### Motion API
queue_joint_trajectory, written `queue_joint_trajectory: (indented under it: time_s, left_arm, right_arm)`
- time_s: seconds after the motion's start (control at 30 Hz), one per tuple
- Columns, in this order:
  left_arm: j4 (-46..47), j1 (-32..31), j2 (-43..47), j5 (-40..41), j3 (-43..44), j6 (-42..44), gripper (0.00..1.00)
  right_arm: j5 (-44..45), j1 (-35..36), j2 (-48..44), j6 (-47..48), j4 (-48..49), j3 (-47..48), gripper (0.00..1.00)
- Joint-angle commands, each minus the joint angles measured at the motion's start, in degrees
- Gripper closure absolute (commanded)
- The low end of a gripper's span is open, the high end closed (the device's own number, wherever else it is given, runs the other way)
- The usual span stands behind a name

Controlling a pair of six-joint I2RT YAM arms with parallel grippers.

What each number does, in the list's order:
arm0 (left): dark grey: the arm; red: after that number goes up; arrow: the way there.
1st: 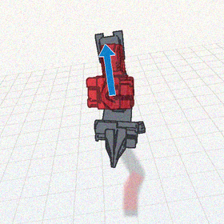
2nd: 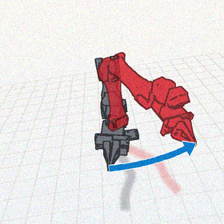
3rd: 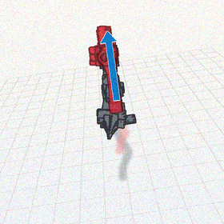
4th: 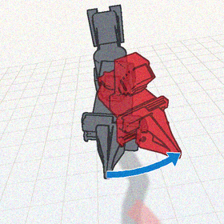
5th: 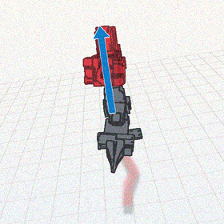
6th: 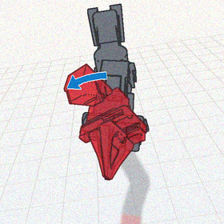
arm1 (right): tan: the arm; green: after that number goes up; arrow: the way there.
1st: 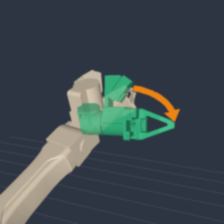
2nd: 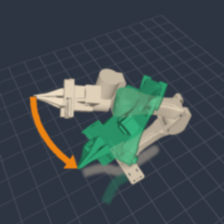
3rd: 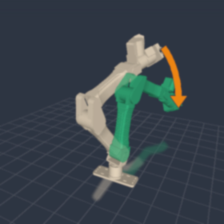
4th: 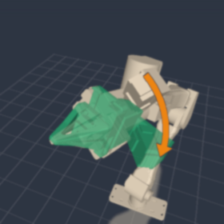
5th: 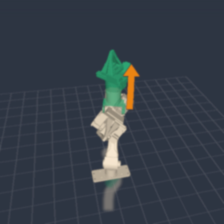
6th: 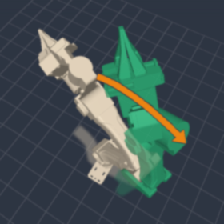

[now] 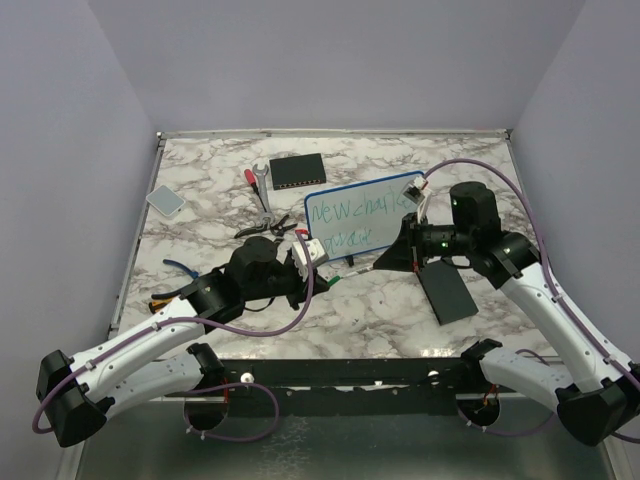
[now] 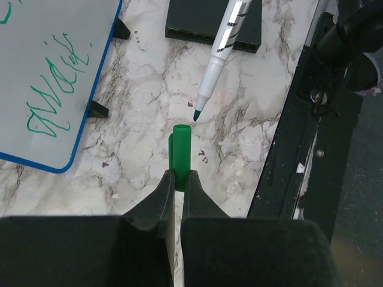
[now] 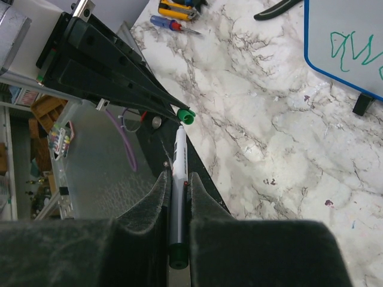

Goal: Write a sentence on the whiteboard
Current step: Close the whiteboard marker at the center of the board.

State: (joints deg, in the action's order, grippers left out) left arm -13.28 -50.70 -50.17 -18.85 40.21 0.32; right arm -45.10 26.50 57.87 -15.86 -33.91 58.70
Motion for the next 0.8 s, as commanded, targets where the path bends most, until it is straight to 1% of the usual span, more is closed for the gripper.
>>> queue_joint_trajectory:
  time_s: [0.0, 0.33, 0.77]
  left_arm:
    - [0.39, -0.22, -0.02, -2.07, -0.75, 0.48, 1.00]
    - [0.49, -0.19, 0.25, -2.31, -0.79, 0.48, 1.00]
    - [0.79, -0.20, 0.34, -3.50, -0.85, 0.32, 1.00]
  right_arm:
    - [-2.64, -0.24, 0.62, 1.37, -0.05, -0.51, 0.99]
    - [-1.41, -0.23, 0.93, 1.99, -0.69, -0.57, 0.99]
    - [-2.01, -0.22, 1.93, 2.19, -0.01, -1.02, 0.99]
